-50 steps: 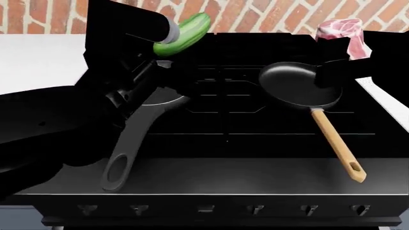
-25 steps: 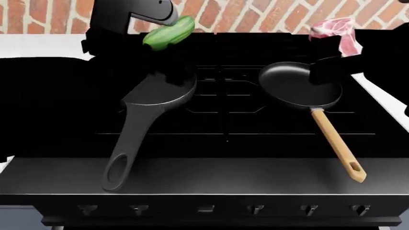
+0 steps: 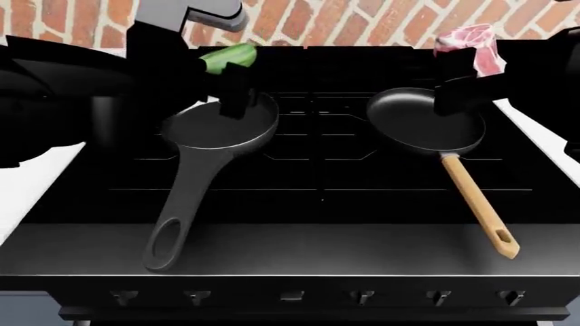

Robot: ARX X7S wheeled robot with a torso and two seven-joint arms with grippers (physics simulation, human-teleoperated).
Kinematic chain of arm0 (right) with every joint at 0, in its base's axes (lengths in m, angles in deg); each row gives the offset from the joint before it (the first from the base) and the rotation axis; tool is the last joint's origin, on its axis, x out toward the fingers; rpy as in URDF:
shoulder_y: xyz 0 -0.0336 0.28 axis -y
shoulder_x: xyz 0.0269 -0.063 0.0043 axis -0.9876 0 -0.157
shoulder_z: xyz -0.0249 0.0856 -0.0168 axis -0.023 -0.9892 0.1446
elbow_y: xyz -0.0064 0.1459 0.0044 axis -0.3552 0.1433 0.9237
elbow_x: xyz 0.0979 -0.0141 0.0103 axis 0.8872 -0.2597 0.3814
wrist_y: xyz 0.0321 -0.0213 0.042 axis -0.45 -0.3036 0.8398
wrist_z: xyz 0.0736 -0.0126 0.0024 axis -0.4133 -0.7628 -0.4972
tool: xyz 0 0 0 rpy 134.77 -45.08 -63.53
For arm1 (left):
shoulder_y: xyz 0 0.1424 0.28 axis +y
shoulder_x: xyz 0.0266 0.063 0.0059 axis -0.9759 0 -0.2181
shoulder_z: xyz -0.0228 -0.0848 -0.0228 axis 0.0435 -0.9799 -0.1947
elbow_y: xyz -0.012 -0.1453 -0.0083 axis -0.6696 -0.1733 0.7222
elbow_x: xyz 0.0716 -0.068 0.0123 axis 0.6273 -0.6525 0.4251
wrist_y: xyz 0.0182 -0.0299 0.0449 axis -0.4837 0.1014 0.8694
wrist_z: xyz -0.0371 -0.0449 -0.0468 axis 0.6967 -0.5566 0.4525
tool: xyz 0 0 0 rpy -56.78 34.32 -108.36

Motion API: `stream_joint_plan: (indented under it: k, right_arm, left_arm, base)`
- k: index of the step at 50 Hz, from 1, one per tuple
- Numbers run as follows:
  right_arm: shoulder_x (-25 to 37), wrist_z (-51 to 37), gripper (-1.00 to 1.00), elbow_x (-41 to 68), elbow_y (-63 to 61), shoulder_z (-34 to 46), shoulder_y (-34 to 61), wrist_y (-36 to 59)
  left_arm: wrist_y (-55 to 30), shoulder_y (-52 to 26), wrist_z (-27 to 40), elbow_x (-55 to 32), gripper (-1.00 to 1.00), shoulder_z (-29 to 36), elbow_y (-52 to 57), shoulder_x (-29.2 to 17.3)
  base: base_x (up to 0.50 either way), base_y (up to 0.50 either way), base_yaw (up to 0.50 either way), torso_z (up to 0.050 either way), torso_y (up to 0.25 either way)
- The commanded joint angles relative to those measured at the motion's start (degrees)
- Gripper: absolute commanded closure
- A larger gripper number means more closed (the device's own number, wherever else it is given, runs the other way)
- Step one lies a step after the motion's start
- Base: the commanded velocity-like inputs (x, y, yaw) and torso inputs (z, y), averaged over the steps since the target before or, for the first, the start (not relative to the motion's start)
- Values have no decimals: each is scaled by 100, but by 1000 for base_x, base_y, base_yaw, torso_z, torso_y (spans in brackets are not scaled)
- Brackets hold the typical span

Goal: Place both pans onto different burners. Then place the pickle and the lamb chop on different pans.

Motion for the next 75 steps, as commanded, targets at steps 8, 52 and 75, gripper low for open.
stream_joint_plan:
  k: [8,52,75]
  right_arm:
    - [40,124,100,-186,29,113,-95,-317]
    - [50,187,100,-241,74,163,-124,-396]
    - [115,73,100,-85,-4,136,-70,-369]
  left_arm:
    - [44,86,-112,-125,100,68,-531,87]
    - [-208,279,-366,-169,100,232,-1226,372]
    - [-65,209,-41,-191,-100,54,-749,168]
  base:
    - [0,0,0,0,0]
    - [0,0,0,0,0]
    - [0,0,0,0,0]
